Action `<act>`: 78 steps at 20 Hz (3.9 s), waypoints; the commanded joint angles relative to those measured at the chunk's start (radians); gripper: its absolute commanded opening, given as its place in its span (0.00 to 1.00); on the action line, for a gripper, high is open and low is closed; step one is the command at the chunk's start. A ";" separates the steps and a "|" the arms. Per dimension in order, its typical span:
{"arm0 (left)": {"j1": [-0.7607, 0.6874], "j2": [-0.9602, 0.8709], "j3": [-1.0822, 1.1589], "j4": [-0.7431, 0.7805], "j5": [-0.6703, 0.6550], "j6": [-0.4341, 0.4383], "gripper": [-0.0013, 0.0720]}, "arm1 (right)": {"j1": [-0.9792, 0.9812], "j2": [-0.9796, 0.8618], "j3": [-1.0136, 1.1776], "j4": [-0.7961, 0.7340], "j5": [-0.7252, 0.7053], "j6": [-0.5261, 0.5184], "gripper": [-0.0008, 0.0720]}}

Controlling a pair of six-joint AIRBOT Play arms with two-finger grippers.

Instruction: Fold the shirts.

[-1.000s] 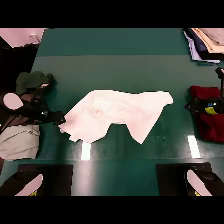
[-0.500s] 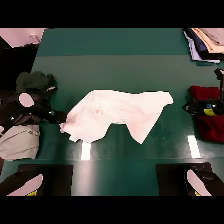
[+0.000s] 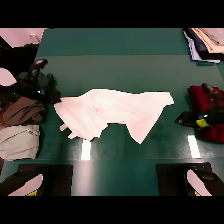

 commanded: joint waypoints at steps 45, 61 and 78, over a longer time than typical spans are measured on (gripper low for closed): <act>0.000 0.278 0.955 -0.144 0.004 0.036 0.05 | -0.301 -0.087 1.382 0.146 0.211 0.111 0.03; 0.000 -0.402 0.353 -0.100 0.108 0.099 0.05 | 0.164 -0.709 0.827 -0.025 -0.174 0.063 0.03; 0.233 -0.057 -0.031 -0.001 -0.141 0.018 0.76 | 0.045 -0.539 0.867 -0.013 -0.059 -0.018 0.34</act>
